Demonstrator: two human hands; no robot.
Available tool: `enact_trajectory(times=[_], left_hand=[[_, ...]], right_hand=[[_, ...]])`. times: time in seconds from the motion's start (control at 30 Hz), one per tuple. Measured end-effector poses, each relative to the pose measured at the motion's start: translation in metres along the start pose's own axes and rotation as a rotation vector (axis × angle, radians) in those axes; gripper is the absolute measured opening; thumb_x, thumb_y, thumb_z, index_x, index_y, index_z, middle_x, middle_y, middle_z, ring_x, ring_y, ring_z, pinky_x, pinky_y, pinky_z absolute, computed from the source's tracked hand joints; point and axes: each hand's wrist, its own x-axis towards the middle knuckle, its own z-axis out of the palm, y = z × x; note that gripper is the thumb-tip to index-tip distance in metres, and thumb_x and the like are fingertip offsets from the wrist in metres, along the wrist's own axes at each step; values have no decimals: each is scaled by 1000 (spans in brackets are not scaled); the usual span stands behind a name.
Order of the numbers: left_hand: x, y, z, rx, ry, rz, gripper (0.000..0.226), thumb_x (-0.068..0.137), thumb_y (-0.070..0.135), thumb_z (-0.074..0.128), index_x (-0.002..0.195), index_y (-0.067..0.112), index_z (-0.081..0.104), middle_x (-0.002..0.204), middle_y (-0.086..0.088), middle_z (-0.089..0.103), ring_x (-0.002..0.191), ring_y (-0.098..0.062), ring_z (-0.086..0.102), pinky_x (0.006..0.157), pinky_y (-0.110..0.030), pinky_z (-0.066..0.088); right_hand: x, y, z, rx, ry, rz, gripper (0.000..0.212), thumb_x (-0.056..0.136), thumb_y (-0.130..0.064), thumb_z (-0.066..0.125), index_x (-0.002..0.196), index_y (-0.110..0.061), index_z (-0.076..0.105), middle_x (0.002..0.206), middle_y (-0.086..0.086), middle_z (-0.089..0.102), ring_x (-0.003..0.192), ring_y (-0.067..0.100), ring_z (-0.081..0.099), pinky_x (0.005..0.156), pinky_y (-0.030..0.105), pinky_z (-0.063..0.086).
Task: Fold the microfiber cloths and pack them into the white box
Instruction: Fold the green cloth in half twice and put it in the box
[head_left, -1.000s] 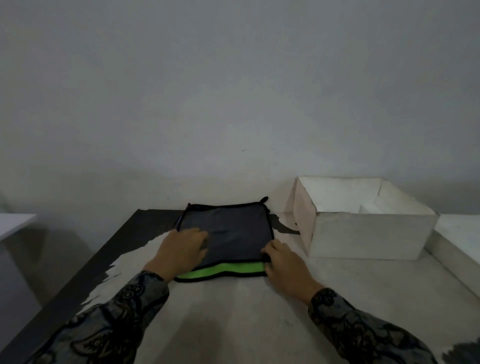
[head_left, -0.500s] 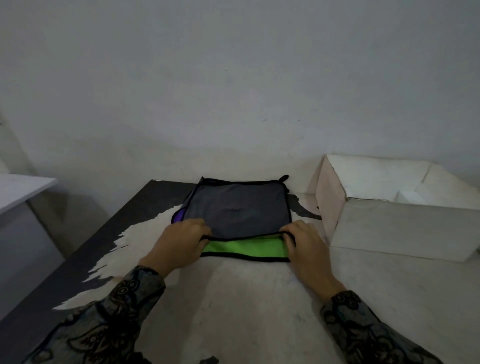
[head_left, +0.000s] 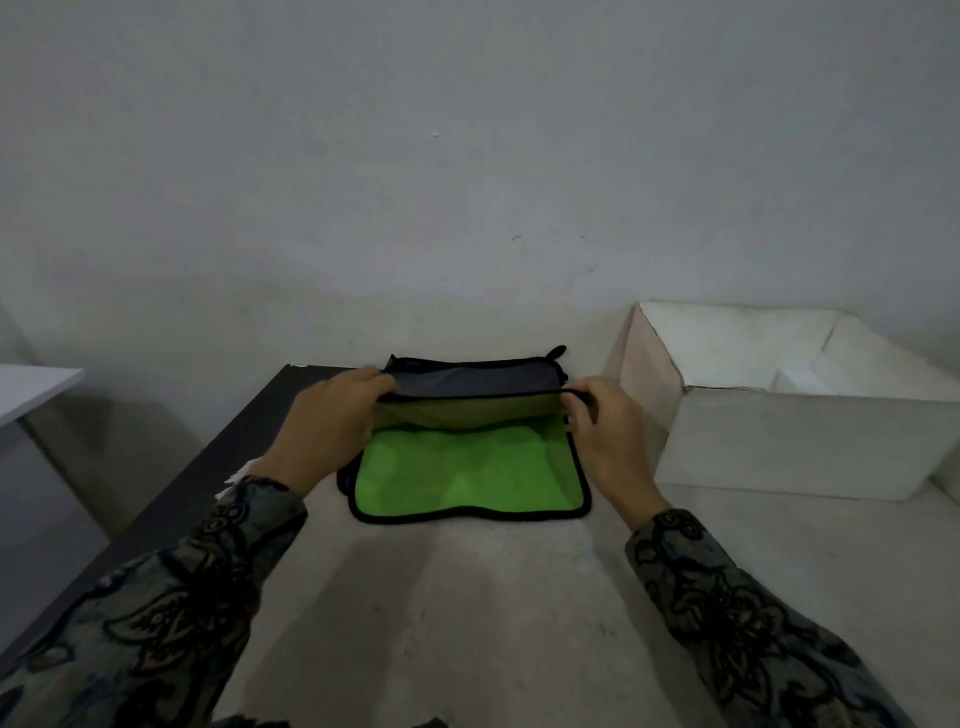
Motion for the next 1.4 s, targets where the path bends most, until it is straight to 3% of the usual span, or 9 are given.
enact_trajectory(times=[0.13,0.3,0.67,0.8,0.93,1.13,1.23,1.3,1.4], left_hand=[[-3,-6,-11,-84,112,5,30,83,-2,63,106,17,68,94,-3,63,87,-30,62,60,-41,54],[-28,3,-22,-93,202,9,34,85,-6,61,108,16,71,98,-3,68,91,-30,63,64,-45,55],[-133,35,-38,-176,40,125,30,88,-1,59,109,15,74,98,-3,72,84,-23,67,71,-39,58],[-173,37,-39,-369,-109,131,33,94,25,46,115,24,72,105,11,68,93,-6,64,79,-31,56],[-200,46,-43,-576,-152,68,26,96,19,62,116,33,71,106,25,66,97,3,64,81,-12,49],[-230,56,-61,-757,-219,-63,33,88,55,52,113,43,69,106,20,72,99,-1,68,78,-18,53],[-240,59,-67,-783,-240,-109,43,82,71,52,115,49,67,101,21,74,96,2,69,81,-15,54],[-244,60,-70,-792,-244,-147,31,86,54,63,116,51,66,98,21,74,96,4,69,82,-13,53],[-238,61,-75,-746,-224,-185,40,80,26,67,114,47,69,96,23,74,96,7,67,84,-11,52]], right_hand=[[0,-5,-10,17,-3,-67,7,95,-13,61,97,-15,68,90,-4,63,84,19,62,74,41,55],[-16,-14,-29,34,-12,-140,8,95,-7,62,99,-11,68,93,1,62,85,14,61,74,26,52],[-103,-20,-88,-9,-304,-248,7,93,-5,65,95,-10,70,89,0,63,84,10,60,72,25,50],[-128,-19,-113,-66,-470,-297,14,93,-29,62,95,-19,72,92,-10,65,94,13,58,80,32,46],[-142,-24,-135,23,-583,-208,9,92,-25,69,93,-18,75,105,-7,70,109,12,63,91,31,51],[-156,-36,-148,158,-802,-51,13,91,-10,66,89,-19,75,87,-4,70,84,16,69,77,31,55],[-159,-37,-150,249,-842,32,9,91,-23,66,88,-22,74,80,4,66,74,24,64,69,38,52],[-159,-36,-150,330,-864,85,14,92,-30,67,90,-19,74,81,10,66,73,33,61,65,41,50],[-158,-38,-148,384,-835,129,11,91,-20,66,90,-13,75,85,7,72,78,21,68,69,29,54]])
